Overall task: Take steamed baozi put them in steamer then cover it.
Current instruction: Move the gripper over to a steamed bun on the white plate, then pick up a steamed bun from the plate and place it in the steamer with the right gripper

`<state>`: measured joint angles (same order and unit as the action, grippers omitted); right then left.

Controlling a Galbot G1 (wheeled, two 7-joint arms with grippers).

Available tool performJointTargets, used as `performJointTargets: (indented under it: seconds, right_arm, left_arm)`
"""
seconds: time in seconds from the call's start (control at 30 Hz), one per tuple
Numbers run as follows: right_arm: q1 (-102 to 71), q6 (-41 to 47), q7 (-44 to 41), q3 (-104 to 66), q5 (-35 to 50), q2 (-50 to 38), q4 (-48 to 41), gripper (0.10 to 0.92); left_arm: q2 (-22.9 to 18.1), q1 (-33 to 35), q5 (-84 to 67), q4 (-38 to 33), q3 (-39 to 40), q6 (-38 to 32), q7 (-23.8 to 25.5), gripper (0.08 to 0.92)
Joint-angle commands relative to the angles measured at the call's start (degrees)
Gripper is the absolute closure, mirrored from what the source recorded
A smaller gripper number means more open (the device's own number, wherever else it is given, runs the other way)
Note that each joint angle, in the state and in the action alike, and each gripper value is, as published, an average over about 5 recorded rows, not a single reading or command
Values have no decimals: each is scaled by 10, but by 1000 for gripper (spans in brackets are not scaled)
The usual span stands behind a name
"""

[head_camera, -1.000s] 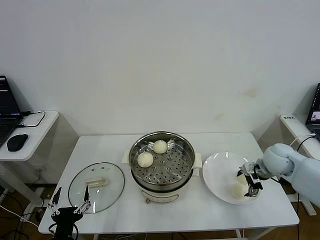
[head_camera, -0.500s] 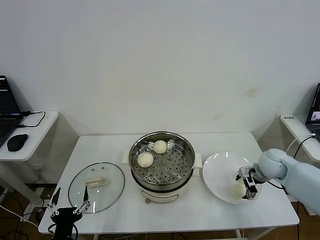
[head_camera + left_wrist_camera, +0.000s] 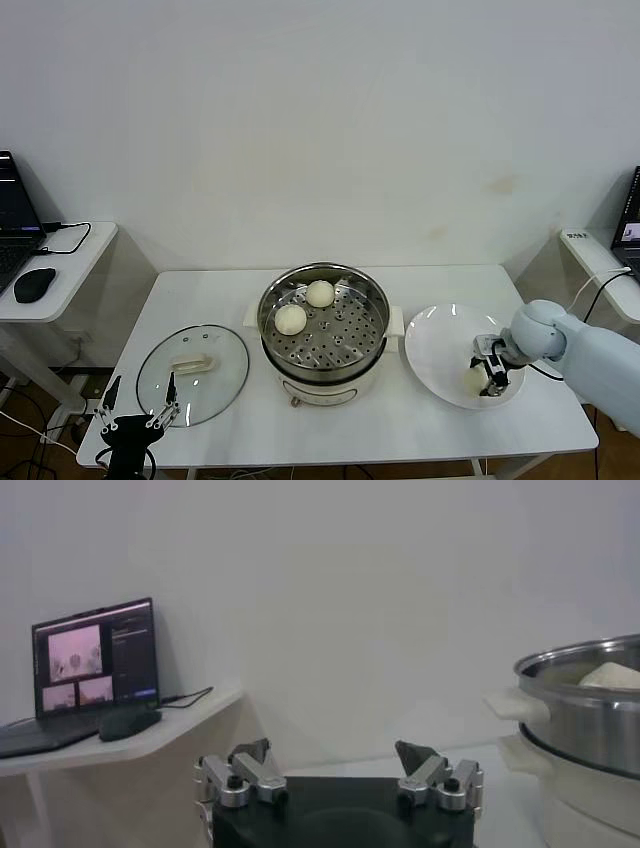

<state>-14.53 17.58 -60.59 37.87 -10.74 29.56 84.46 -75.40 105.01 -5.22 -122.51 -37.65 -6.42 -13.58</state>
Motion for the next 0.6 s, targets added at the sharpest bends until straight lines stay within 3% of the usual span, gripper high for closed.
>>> performJointTargets:
  seconds: [0.03,0.6]
  right_arm:
    - [21,1,-6,5,9,-1,1,446]
    - [300,13,-30,112,129,13,-2,448]
  left_arm:
    - [1,0,0,-1,-1,0,0,177]
    - [8,1,-3,-11,-1,0,1,177]
